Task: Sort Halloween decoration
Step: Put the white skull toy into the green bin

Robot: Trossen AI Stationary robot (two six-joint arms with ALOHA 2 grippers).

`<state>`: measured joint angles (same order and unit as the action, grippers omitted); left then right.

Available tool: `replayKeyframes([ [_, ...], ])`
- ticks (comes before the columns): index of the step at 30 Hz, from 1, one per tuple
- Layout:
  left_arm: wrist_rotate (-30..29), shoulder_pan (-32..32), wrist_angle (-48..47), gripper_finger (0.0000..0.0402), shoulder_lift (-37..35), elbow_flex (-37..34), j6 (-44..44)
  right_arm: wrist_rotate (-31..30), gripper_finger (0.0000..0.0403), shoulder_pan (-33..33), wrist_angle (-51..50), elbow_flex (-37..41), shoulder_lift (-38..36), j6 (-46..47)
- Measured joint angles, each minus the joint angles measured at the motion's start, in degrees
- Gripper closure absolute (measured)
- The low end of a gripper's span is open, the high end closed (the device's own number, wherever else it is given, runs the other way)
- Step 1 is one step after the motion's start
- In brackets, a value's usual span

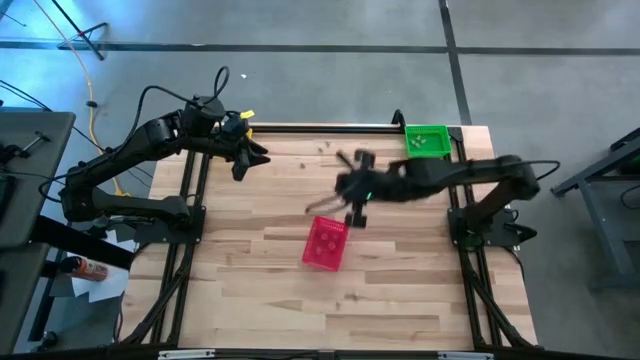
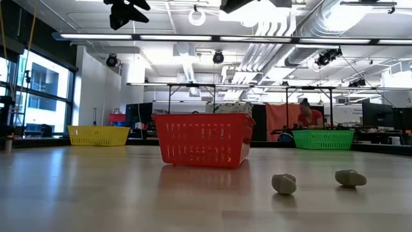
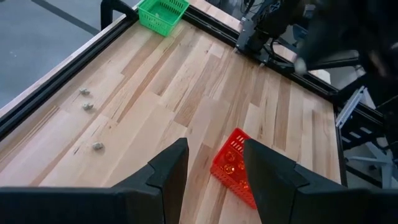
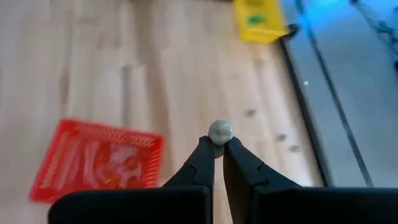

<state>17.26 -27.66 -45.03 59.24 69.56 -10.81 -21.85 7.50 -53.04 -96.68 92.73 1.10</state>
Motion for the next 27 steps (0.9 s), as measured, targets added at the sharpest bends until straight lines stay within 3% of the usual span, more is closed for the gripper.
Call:
replayKeyframes([
  [6,-1.4,0.1,8.2,0.0254,0.9,0.0,0.0,3.9,0.0395,-7.9,3.4,0.0,-5.0,-6.5],
  [10,-1.6,0.8,20.0,0.0254,3.4,0.0,1.7,11.9,0.0395,-14.8,5.8,0.0,-6.5,-10.9],
  [14,-1.6,2.0,30.7,0.0254,7.6,0.0,6.6,23.9,0.0395,-21.9,7.6,0.0,-6.9,-15.3],
  [20,-1.1,4.1,36.3,0.0254,13.0,0.0,7.9,42.5,0.0395,-30.6,15.1,0.0,-6.9,-17.0],
  [27,-0.9,6.1,41.1,0.0254,17.3,0.0,8.1,49.4,0.0395,-34.2,22.3,0.0,-6.9,-14.4],
])
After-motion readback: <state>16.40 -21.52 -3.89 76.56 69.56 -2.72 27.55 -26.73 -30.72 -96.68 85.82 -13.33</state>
